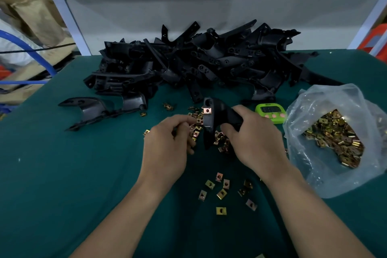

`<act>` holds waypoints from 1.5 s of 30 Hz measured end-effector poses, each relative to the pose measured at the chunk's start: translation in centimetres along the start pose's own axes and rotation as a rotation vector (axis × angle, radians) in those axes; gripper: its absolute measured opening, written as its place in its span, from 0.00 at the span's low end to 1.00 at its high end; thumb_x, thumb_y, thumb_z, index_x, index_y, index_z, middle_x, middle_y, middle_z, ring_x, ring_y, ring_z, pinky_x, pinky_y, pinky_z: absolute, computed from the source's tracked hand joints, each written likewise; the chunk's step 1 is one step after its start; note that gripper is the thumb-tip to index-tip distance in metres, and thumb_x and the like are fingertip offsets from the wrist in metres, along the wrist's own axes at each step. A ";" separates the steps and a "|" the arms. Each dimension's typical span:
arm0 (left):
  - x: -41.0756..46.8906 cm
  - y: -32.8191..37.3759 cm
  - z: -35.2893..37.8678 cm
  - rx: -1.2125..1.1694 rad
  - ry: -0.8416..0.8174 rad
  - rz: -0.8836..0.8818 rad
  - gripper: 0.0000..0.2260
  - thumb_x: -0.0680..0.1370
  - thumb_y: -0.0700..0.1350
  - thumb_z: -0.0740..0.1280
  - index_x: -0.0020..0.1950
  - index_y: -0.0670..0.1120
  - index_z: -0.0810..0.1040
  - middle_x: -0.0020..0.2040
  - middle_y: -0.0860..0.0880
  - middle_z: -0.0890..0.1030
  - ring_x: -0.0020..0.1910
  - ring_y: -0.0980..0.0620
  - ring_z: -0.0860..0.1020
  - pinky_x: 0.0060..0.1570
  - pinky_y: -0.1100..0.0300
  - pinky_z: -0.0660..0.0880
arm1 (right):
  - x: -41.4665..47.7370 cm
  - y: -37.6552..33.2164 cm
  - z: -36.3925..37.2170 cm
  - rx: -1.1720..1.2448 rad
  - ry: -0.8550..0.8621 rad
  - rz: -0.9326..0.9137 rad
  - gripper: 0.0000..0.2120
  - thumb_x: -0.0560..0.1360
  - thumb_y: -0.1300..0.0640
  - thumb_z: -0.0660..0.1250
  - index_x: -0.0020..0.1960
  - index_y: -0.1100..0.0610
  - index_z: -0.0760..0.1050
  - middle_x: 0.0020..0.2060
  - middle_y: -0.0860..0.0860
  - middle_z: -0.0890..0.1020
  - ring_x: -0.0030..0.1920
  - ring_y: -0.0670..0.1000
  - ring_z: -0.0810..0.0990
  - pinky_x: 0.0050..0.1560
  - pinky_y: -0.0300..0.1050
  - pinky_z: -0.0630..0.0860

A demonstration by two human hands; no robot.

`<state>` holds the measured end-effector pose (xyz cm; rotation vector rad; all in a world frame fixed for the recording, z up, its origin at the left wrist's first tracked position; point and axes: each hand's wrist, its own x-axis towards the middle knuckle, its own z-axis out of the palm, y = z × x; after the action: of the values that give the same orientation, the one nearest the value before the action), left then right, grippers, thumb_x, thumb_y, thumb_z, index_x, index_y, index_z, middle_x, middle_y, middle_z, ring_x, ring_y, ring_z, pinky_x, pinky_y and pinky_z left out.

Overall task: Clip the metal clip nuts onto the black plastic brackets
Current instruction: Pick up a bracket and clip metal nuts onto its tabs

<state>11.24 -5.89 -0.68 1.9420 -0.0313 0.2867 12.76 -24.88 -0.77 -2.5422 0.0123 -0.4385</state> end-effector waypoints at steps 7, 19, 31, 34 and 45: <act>0.9 0.2 -0.1 -0.425 -0.011 -0.244 0.08 0.76 0.36 0.74 0.44 0.49 0.88 0.41 0.45 0.88 0.43 0.48 0.87 0.48 0.58 0.83 | -0.3 0.1 0.0 0.037 0.012 -0.002 0.07 0.77 0.42 0.68 0.51 0.43 0.73 0.31 0.42 0.77 0.30 0.43 0.76 0.32 0.43 0.74; 0.6 0.2 -0.5 -0.436 -0.124 -0.222 0.08 0.77 0.35 0.73 0.48 0.48 0.87 0.42 0.45 0.87 0.43 0.50 0.86 0.44 0.63 0.82 | -0.4 -0.1 0.0 0.034 -0.036 0.019 0.06 0.76 0.42 0.69 0.51 0.39 0.73 0.31 0.41 0.78 0.32 0.42 0.76 0.32 0.42 0.72; 0.6 0.6 -1.2 -0.418 -0.148 -0.161 0.03 0.69 0.45 0.80 0.40 0.52 0.89 0.37 0.50 0.87 0.35 0.59 0.82 0.37 0.70 0.75 | -0.6 -0.3 0.2 0.139 -0.021 -0.019 0.06 0.76 0.41 0.69 0.50 0.38 0.73 0.33 0.39 0.79 0.37 0.41 0.78 0.31 0.41 0.70; 0.8 0.3 -1.1 -0.455 -0.122 -0.209 0.03 0.71 0.41 0.79 0.41 0.49 0.89 0.34 0.46 0.85 0.31 0.57 0.79 0.33 0.67 0.75 | -0.5 -0.2 0.0 0.168 -0.015 -0.011 0.06 0.76 0.42 0.70 0.50 0.39 0.74 0.34 0.39 0.80 0.35 0.42 0.78 0.32 0.42 0.72; 1.2 -0.1 -0.9 -0.456 -0.125 -0.290 0.07 0.77 0.38 0.74 0.44 0.50 0.89 0.41 0.45 0.87 0.37 0.53 0.80 0.38 0.65 0.79 | -0.3 0.2 -0.2 0.188 -0.002 0.002 0.06 0.76 0.43 0.70 0.50 0.40 0.74 0.34 0.39 0.80 0.33 0.43 0.78 0.32 0.43 0.72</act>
<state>12.22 -4.90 -0.23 1.4832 0.0951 -0.0357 12.43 -25.17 -0.79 -2.3572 -0.0262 -0.4161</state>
